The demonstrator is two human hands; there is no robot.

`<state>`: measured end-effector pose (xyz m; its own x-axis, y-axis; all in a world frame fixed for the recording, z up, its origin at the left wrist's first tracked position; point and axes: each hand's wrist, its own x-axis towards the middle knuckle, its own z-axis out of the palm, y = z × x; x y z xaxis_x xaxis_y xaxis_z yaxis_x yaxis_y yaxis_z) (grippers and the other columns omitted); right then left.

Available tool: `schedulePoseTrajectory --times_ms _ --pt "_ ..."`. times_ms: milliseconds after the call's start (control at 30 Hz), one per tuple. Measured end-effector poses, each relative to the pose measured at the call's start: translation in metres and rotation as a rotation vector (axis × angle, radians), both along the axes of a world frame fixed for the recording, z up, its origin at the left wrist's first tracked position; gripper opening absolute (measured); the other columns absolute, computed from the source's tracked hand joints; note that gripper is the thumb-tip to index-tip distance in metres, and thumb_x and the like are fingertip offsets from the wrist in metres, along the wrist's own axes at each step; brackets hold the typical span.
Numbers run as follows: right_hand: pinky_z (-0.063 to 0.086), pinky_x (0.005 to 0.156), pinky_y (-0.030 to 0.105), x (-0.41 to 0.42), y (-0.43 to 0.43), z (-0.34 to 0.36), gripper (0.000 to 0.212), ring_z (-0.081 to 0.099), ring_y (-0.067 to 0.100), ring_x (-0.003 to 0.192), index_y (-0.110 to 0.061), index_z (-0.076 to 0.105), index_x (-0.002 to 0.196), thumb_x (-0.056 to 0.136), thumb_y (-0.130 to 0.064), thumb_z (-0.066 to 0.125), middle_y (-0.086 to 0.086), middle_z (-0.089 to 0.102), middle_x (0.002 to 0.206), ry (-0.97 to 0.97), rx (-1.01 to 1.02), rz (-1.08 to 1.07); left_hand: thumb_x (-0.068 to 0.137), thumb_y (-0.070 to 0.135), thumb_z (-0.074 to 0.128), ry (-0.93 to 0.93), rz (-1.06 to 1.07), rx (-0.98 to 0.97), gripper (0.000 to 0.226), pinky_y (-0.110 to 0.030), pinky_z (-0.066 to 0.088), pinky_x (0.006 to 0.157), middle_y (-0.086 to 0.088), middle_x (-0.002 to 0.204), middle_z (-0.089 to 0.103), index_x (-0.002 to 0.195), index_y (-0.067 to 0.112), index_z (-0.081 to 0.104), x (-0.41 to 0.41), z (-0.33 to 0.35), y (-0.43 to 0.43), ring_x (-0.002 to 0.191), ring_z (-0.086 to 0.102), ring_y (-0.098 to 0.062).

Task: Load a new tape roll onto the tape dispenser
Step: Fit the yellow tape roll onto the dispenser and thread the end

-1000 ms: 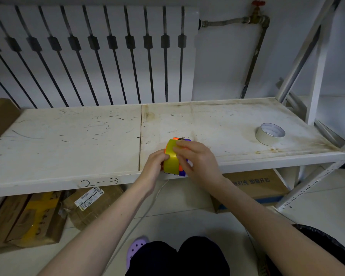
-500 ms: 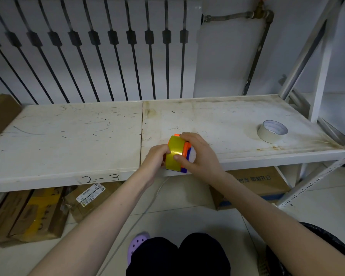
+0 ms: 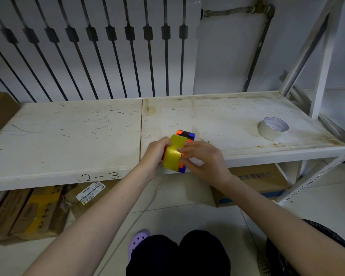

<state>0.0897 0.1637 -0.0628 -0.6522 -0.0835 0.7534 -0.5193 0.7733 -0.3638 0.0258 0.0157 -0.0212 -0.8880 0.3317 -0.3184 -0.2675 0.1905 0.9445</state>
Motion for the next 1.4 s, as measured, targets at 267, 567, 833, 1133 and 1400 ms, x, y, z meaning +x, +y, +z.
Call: schedulePoseTrajectory --times_ms 267,567,833,1133,1400 --pt "0.048 0.088 0.029 -0.009 -0.004 0.006 0.07 0.053 0.013 0.109 -0.023 0.044 0.127 0.069 -0.039 0.079 -0.006 0.053 0.12 -0.742 -0.451 0.02 0.048 0.008 0.042 0.12 -0.162 0.003 0.009 -0.02 0.035 0.049 -0.007 0.059 0.042 0.056 0.009 0.046 0.01 -0.001 -0.01 0.055 0.041 -0.017" --pt "0.038 0.104 0.03 -0.004 -0.013 -0.006 0.074 0.041 0.021 0.128 -0.012 0.044 0.128 0.069 -0.042 0.077 0.007 0.045 0.136 -0.194 0.074 0.044 0.077 0.025 0.045 -0.015 0.034 0.041 0.011 -0.034 0.039 0.069 -0.007 0.078 0.051 0.072 0.016 0.05 0.004 -0.001 -0.008 0.074 0.048 -0.023" --pt "0.047 0.087 0.026 -0.009 -0.005 -0.005 0.077 0.051 0.012 0.11 -0.023 0.042 0.125 0.061 -0.048 0.078 -0.004 0.051 0.122 -0.568 -0.366 0.015 0.05 0.014 0.042 0.044 -0.106 0.074 0.034 -0.035 0.038 0.07 -0.015 0.082 0.046 0.082 0.007 0.053 0.007 -0.014 -0.014 0.076 0.045 -0.026" --pt "0.038 0.101 0.029 -0.007 -0.014 -0.011 0.073 0.043 0.019 0.123 -0.017 0.042 0.122 0.062 -0.037 0.079 0.008 0.052 0.127 -0.183 0.085 -0.017 0.061 0.035 0.047 -0.089 0.035 0.039 0.035 -0.039 0.043 0.076 -0.012 0.091 0.056 0.088 0.014 0.056 0.001 -0.009 -0.004 0.085 0.054 -0.028" --pt "0.05 0.092 0.032 -0.002 -0.008 -0.012 0.099 0.043 0.01 0.118 -0.022 0.026 0.136 0.057 -0.03 0.086 -0.002 0.037 0.136 -0.512 -0.212 0.016 0.057 0.016 0.042 0.059 -0.114 0.109 0.043 -0.036 0.037 0.071 -0.015 0.087 0.05 0.094 0.001 0.059 0.012 -0.015 -0.01 0.08 0.047 -0.025"
